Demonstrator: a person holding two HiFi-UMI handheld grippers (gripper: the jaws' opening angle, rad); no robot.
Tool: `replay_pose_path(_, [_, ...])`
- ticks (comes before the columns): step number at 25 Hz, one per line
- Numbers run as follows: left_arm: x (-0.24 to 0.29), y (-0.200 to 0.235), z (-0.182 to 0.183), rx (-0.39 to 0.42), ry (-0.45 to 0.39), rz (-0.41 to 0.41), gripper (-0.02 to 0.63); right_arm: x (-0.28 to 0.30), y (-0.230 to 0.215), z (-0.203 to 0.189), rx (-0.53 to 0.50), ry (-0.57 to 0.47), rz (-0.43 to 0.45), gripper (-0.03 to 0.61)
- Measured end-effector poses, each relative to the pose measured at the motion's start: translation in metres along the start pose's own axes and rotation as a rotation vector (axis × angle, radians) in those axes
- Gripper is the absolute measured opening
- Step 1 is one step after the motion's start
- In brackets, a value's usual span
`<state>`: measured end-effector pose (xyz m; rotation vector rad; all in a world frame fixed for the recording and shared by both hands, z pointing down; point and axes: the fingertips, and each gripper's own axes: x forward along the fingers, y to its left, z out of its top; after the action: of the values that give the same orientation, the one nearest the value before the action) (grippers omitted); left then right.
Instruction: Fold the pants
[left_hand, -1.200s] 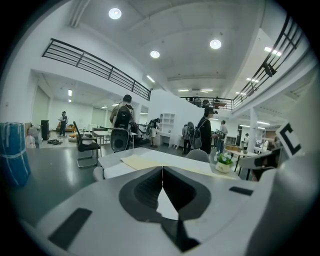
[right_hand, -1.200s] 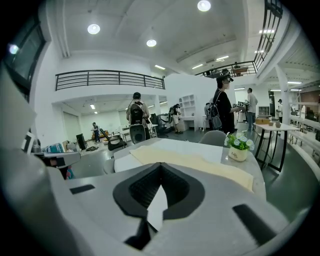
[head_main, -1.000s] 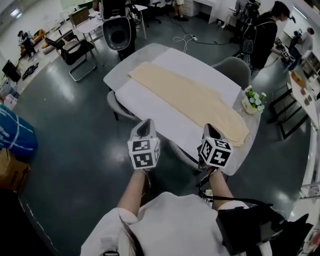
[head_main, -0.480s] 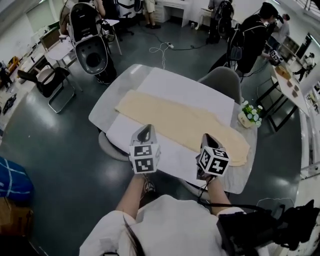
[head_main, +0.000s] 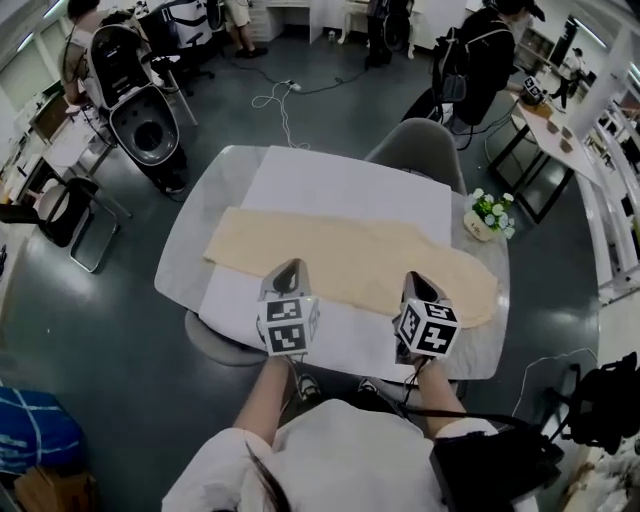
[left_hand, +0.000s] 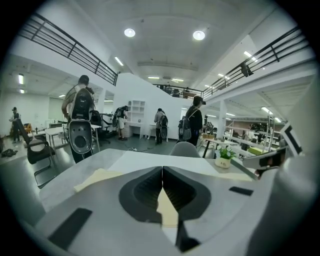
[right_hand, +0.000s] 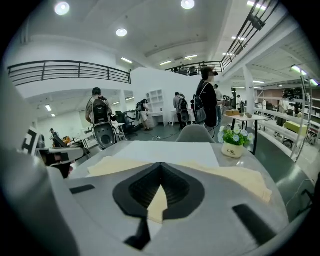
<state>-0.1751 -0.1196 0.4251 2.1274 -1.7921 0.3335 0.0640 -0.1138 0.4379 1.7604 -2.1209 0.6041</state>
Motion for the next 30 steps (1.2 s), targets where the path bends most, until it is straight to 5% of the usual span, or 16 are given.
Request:
replay_pose_path(8, [0.043,-0.089,0.000,0.093,0.030,-0.183,0.009,-0.032,-0.082,-0.011,0.095,-0.005,-0.164,-0.008])
replay_pose_path(21, [0.085,-0.333,-0.051,0.259,0.141,-0.615,0.009,-0.148,-0.265,-0.082,0.323,-0.021,-0.560,-0.008])
replay_pose_path(30, [0.094,-0.450,-0.112,0.391,0.243,-0.757,0.009,-0.167,-0.340,-0.142,0.417,0.033,-0.629,-0.008])
